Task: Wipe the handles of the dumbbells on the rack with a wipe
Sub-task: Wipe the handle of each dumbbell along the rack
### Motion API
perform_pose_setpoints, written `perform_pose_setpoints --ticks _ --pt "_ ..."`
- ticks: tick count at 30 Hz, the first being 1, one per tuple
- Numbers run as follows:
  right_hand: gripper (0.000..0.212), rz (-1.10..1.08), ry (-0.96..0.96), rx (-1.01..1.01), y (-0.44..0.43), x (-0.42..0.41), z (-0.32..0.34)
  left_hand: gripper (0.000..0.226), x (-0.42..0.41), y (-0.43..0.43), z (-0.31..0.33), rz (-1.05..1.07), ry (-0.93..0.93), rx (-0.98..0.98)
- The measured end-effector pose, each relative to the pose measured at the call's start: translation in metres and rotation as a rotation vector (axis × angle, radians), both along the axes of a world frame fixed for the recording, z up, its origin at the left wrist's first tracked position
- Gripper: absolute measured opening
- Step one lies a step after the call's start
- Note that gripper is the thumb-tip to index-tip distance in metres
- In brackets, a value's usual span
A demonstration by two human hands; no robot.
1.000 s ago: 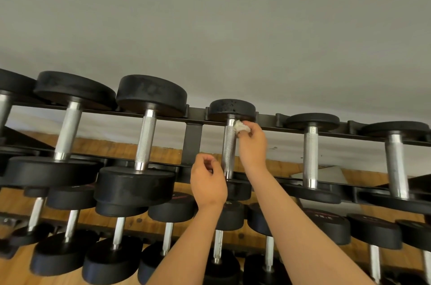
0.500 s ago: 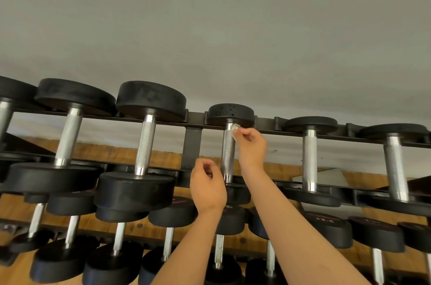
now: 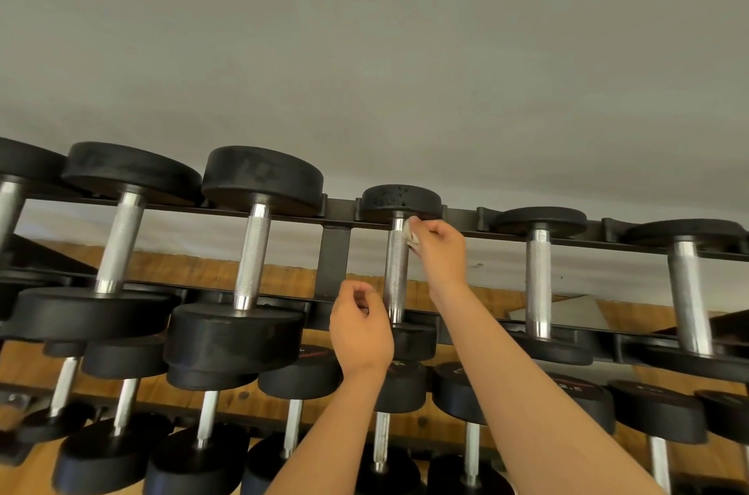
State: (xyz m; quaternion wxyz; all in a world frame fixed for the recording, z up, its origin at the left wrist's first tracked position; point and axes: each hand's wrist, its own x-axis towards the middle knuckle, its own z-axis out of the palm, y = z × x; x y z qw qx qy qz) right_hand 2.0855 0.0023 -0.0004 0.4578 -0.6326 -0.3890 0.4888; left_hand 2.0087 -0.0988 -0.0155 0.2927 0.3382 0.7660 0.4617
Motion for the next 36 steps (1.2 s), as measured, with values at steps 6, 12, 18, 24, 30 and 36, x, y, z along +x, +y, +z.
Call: perform_pose_setpoints --ticks 6,12,18,24,30,36 --pt "0.004 -0.007 0.012 0.012 -0.004 0.0 0.0 0.009 0.0 0.0 -0.002 0.003 -0.001 0.002" --pt "0.002 -0.021 0.033 -0.039 -0.021 0.002 -0.008 0.009 -0.001 0.0 -0.002 -0.006 -0.001 0.001" --pt "0.006 -0.135 0.112 -0.034 -0.003 -0.008 -0.004 0.011 -0.001 0.0 -0.001 -0.004 0.001 -0.001" --pt "0.01 0.016 0.042 -0.071 -0.012 0.006 -0.006 0.009 -0.001 0.0 -0.003 -0.01 0.009 0.006" --pt "0.001 0.003 0.105 -0.1 -0.004 0.0 -0.004 0.01 -0.001 0.0 -0.002 -0.016 0.004 0.011" --pt "0.005 0.186 -0.029 -0.119 -0.014 0.016 -0.007 0.01 -0.002 0.0 -0.002 -0.02 0.015 0.017"
